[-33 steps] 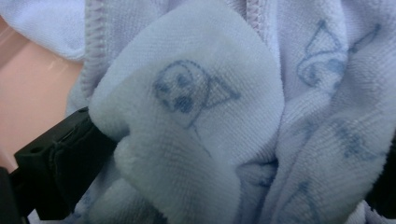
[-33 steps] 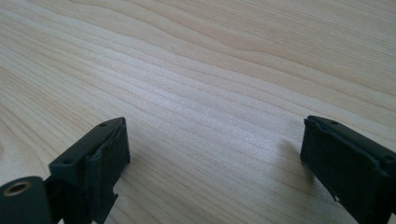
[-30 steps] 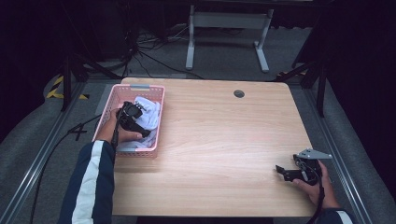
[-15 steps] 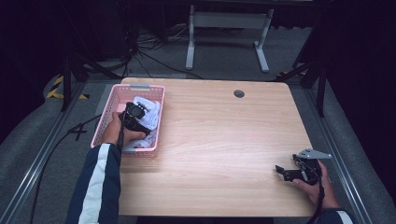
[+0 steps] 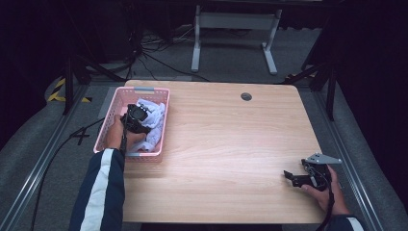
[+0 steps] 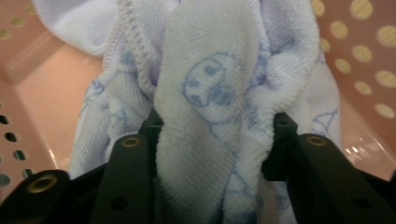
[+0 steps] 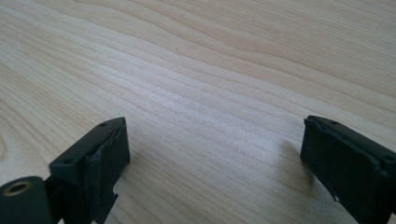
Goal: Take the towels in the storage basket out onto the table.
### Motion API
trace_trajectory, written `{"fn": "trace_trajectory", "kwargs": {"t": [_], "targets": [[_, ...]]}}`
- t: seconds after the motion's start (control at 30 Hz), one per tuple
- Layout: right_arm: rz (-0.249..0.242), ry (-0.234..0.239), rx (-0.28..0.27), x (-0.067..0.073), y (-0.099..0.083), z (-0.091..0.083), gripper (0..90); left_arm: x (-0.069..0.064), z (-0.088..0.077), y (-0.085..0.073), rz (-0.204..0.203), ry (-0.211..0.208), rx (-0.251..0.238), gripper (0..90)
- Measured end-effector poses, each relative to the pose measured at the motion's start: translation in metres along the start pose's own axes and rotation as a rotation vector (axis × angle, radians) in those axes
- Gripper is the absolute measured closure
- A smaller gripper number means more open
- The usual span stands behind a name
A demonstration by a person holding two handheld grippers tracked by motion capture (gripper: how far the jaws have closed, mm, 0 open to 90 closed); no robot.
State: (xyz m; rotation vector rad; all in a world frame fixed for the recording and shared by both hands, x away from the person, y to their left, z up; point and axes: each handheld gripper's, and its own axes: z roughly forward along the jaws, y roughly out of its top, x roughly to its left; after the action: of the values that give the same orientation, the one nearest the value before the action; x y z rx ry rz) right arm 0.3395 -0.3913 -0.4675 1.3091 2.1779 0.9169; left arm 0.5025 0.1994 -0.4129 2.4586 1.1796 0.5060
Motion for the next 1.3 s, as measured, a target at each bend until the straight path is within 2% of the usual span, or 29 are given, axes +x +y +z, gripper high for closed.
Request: {"fn": "trace_trajectory", "kwargs": {"t": [0.07,0.1,0.13,0.23,0.3,0.33,0.37,0.4,0.43,0.47,0.57,0.63,0.67,0.73,0.83,0.87,0.93,1.0,1.1,1.17,1.23,1.3], "targets": [[0.0,0.0,0.0,0.0,0.0,0.0,8.4,0.003,-0.005,0.0,-0.006,0.002,-0.031,68.7],[0.0,0.0,0.0,0.0,0.0,0.0,8.4,0.004,-0.005,-0.001,-0.011,0.006,-0.029,69.0],[0.0,0.0,0.0,0.0,0.0,0.0,8.4,0.005,-0.004,-0.001,-0.011,-0.01,-0.02,68.8],[0.0,0.0,0.0,0.0,0.0,0.0,8.4,0.005,-0.005,-0.001,-0.004,-0.009,-0.044,65.4],[-0.001,0.001,0.0,0.0,0.0,0.0,8.4,0.004,-0.005,-0.001,-0.012,-0.016,-0.055,56.1],[0.0,0.0,-0.002,0.0,0.0,0.0,8.4,0.004,-0.004,-0.001,-0.023,-0.045,-0.058,43.9],[-0.001,0.0,-0.001,0.0,0.0,0.0,8.4,0.003,-0.003,0.001,-0.039,-0.054,-0.053,29.9],[0.0,0.001,-0.001,0.0,0.0,0.0,8.4,0.002,-0.004,0.002,-0.042,-0.021,-0.058,22.3],[-0.001,0.001,0.0,0.0,0.0,0.0,8.4,0.002,-0.006,0.003,-0.041,-0.009,-0.088,18.0],[0.0,0.0,-0.001,0.0,0.0,0.0,8.4,0.003,-0.008,0.004,-0.048,-0.006,-0.108,16.2],[-0.001,0.001,-0.001,0.0,0.0,0.0,8.4,0.006,-0.011,0.008,-0.102,0.046,-0.121,15.6],[-0.001,0.0,-0.001,0.0,0.0,0.0,8.4,0.009,-0.012,0.009,-0.121,0.024,-0.124,15.5],[-0.001,0.001,0.0,0.0,0.0,0.0,8.4,0.01,-0.012,0.01,-0.11,0.019,-0.111,15.5],[-0.001,0.001,0.0,0.0,0.0,0.0,8.4,0.011,-0.005,0.01,-0.112,0.008,-0.063,15.3],[-0.001,0.001,-0.001,0.0,0.0,0.0,8.4,0.013,0.008,0.008,-0.139,-0.047,0.003,13.3],[0.0,0.001,0.0,0.0,0.0,0.0,8.4,0.013,0.012,0.008,-0.15,-0.057,0.024,9.6],[-0.001,0.0,-0.001,0.0,0.0,0.0,8.4,0.011,0.02,0.007,-0.126,-0.077,0.057,0.0],[-0.001,0.0,-0.001,0.0,0.0,0.0,8.5,0.01,0.024,0.007,-0.111,-0.074,0.071,0.0],[0.0,0.0,-0.001,0.0,0.0,0.0,8.4,0.009,0.028,0.006,-0.087,-0.077,0.063,0.0],[-0.001,0.001,0.0,0.0,0.0,0.0,8.4,0.01,0.032,0.007,-0.099,-0.083,0.072,0.0],[-0.003,0.005,-0.001,0.0,0.0,0.0,8.4,0.008,0.034,0.01,-0.088,-0.074,0.099,0.0],[-0.004,0.006,-0.001,0.0,0.0,0.0,8.4,0.005,0.034,0.014,-0.081,-0.044,0.134,0.1]]}}
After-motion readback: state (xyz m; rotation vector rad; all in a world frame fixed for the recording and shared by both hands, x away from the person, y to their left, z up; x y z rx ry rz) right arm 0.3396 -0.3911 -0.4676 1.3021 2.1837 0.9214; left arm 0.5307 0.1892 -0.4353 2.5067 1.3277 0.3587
